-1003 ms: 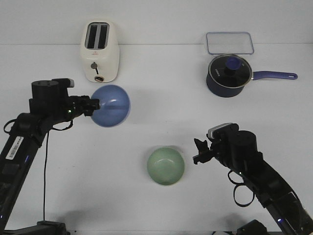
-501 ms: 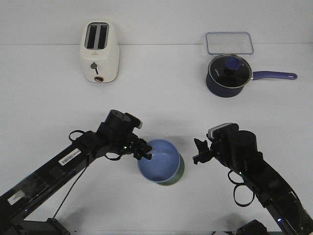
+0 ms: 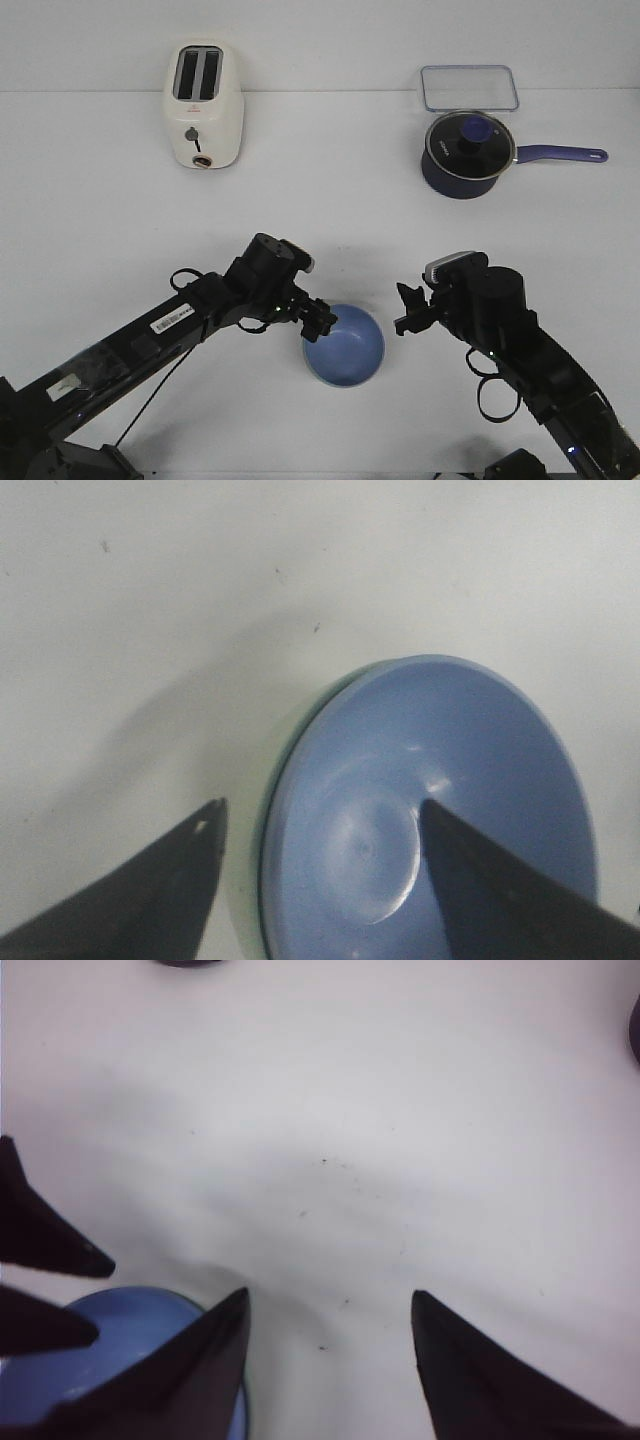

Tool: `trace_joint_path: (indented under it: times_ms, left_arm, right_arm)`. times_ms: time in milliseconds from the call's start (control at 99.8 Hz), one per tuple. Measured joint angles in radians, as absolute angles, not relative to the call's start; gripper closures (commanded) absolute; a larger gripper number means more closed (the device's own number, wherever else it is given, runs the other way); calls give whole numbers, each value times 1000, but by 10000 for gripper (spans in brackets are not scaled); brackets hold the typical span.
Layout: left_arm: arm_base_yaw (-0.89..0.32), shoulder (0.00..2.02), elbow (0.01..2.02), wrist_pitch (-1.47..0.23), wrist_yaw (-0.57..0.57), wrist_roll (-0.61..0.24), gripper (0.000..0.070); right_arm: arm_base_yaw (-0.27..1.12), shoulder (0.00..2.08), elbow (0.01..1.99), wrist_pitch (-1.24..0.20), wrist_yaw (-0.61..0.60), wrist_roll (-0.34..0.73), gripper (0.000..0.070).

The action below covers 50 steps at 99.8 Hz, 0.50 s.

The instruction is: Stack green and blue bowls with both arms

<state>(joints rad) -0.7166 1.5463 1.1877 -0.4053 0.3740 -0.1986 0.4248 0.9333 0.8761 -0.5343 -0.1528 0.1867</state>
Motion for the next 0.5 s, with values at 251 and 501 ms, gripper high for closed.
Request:
trace_joint_path:
  times_ms: [251, 501]
  left_arm:
    - [-633, 1377, 1208, -432, 294, -197, 246]
    - [-453, 1096, 1220, -554, -114, -132, 687]
  right_arm:
    - [424, 933, 876, -534, -74, 141, 377]
    - [392, 851, 849, -490, -57, 110, 700]
